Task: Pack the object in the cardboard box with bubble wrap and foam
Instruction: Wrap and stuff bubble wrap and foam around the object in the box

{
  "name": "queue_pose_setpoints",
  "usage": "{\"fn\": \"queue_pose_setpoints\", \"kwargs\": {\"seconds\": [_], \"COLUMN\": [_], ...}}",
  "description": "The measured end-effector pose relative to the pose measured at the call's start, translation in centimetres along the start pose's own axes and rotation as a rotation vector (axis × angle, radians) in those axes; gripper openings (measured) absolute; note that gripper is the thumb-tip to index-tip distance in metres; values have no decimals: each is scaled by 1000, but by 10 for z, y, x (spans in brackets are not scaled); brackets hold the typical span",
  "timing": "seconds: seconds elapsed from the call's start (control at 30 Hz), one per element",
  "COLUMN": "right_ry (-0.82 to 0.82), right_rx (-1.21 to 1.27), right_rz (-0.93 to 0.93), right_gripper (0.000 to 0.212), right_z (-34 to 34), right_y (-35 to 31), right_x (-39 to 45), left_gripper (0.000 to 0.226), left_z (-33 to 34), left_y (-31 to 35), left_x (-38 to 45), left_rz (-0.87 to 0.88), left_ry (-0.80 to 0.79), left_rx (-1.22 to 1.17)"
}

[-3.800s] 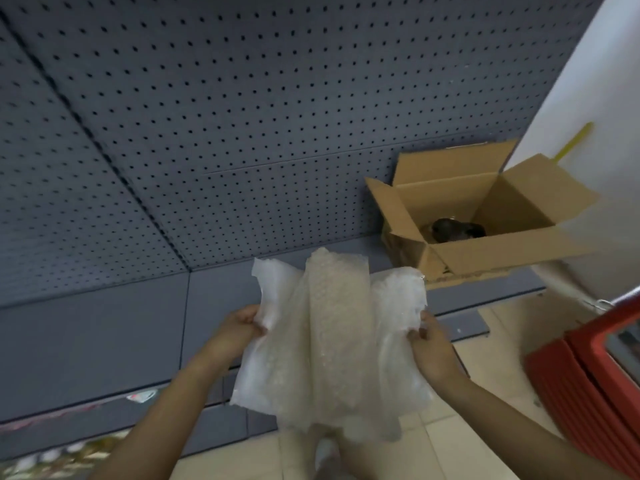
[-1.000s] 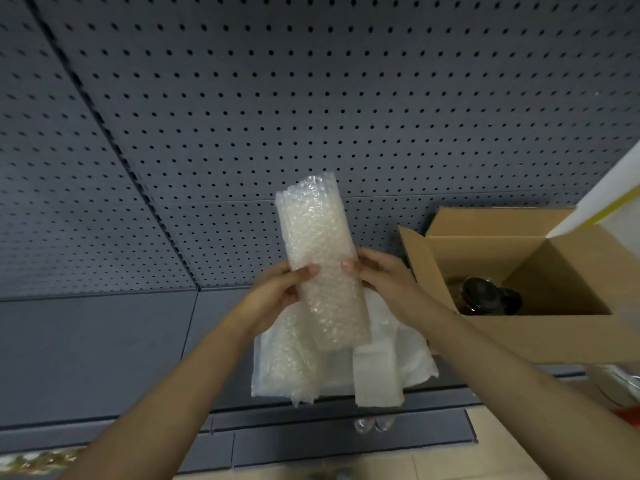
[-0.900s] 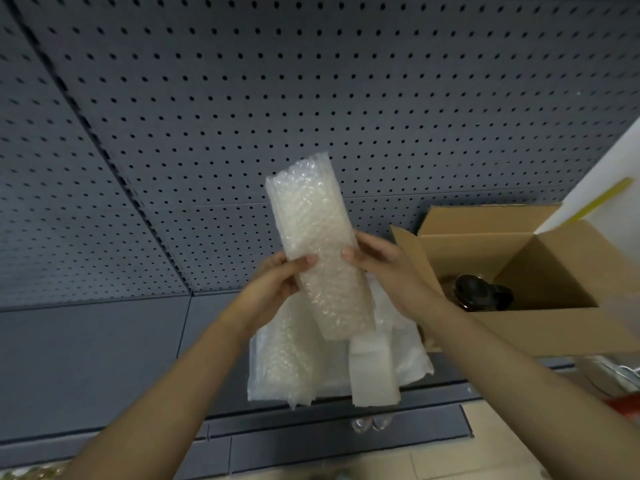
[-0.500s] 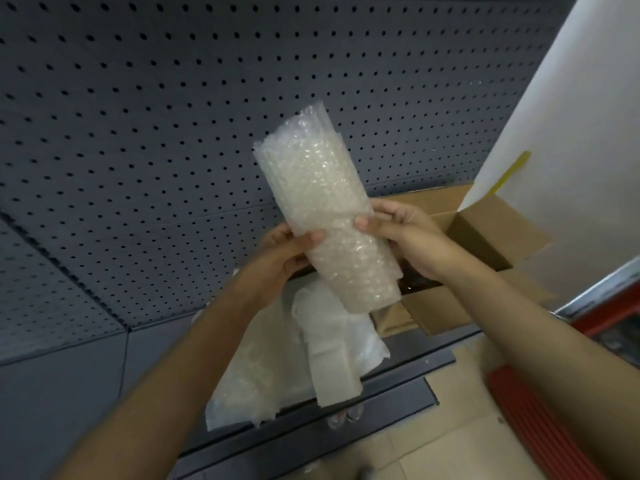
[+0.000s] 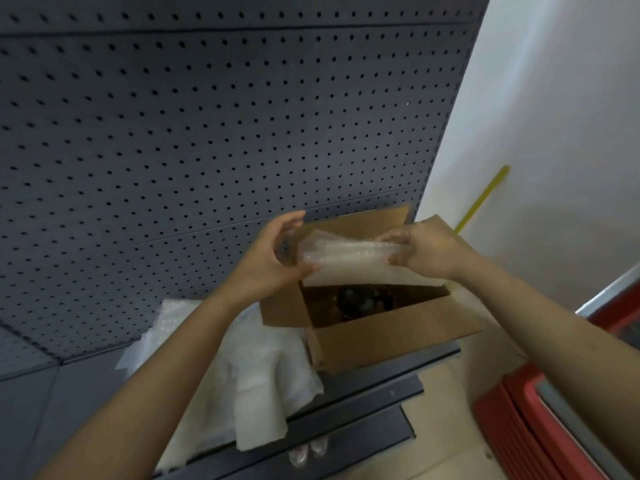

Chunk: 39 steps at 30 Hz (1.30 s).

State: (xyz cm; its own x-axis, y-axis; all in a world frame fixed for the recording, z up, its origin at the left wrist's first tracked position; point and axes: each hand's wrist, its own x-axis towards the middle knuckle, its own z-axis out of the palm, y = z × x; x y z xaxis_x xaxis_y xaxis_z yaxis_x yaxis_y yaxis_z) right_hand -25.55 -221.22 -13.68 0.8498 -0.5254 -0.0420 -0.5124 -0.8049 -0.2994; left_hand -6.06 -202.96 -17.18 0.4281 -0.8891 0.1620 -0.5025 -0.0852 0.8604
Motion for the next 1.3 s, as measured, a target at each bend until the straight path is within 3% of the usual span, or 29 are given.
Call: {"fn": "queue_pose_setpoints", "kwargs": {"seconds": [0.13,0.27,0.43,0.53,0.67,0.9,1.3], "right_ry": [-175,-301,-366,-441,-571,-778,-802], "right_rx": [-35,-64,-72,-26,88,-65,-33], "right_rz": [-134,-217,-289,-237,-238,-245,-339], "right_gripper": [37,38,35,31,44,61,50], "right_z": [17,34,58,70,61,59,87], "right_y": [31,36,47,56,79,98,113], "right_x": [19,35,54,65,76,92,90], "left_gripper": [89,74,53,49,45,46,42], "left_z": [41,67,73,72,73,86,113], "left_y": [16,-1,-22,-32,-41,-48,-53], "left_x": [20,36,50,61,72,78,70], "left_rz": [35,-78,-183,-205,-243,-275,-487], "left_ry": [-154,-368,-500,-574,-633,-702,-682], "left_rx": [410,581,551,525,483,495,529]}}
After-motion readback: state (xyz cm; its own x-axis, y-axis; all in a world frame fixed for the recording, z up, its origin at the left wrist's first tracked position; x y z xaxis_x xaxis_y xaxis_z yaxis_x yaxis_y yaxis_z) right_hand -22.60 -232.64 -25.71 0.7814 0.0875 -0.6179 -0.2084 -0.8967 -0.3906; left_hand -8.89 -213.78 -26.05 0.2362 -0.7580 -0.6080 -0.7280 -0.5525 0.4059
